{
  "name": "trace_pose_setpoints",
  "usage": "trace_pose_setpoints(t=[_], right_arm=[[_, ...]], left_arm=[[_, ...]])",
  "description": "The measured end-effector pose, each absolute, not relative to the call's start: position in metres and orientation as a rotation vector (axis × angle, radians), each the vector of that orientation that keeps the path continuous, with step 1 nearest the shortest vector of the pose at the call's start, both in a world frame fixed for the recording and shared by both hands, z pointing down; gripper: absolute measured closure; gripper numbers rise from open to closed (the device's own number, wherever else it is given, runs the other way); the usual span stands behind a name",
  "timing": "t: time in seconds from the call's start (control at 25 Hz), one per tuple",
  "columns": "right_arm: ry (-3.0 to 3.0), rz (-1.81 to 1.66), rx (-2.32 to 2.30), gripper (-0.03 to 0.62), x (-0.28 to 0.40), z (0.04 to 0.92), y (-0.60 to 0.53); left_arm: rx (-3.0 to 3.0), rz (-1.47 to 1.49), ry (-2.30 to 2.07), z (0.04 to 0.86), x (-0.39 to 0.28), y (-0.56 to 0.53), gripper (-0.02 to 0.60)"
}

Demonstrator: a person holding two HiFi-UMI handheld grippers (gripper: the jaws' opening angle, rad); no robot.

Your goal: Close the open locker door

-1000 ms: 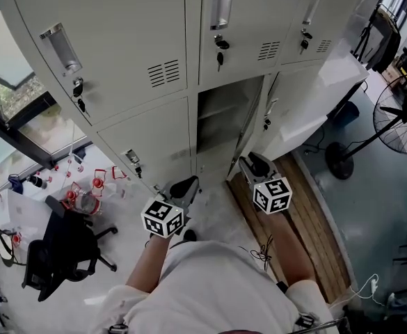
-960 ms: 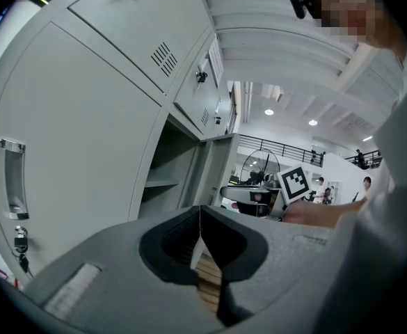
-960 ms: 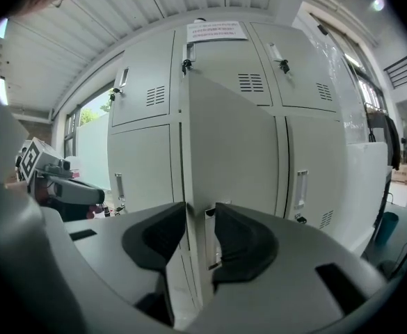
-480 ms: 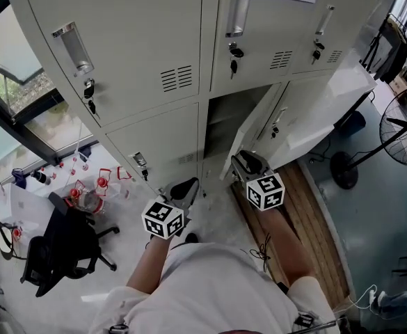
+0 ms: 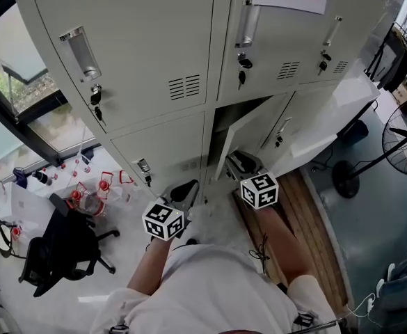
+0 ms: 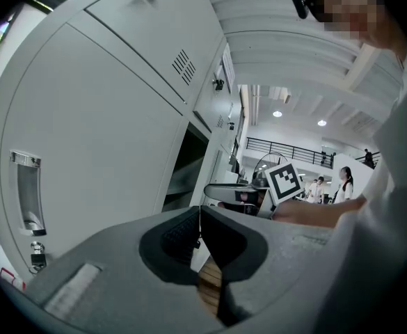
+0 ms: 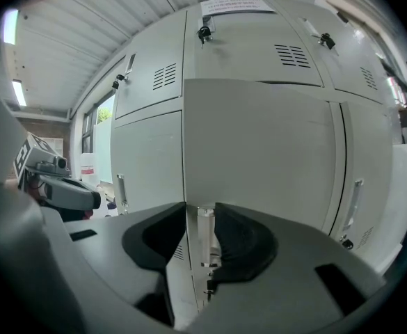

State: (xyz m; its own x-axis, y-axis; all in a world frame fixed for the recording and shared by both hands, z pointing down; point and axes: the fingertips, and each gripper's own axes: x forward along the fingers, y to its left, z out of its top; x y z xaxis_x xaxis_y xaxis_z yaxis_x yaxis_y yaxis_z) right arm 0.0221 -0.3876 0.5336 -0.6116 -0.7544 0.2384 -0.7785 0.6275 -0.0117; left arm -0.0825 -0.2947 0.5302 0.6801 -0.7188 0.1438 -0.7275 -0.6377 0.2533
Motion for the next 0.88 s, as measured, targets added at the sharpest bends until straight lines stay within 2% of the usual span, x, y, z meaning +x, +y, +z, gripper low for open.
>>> trace_pose_setpoints(t=[0.88], right_arm=[[-2.664,0.199,1.289,0.473,-0.011,0.532,-0.444]], left_arm=[[2.543,0.046,-1.223,0.537,-0.117,-0.311,0.566]])
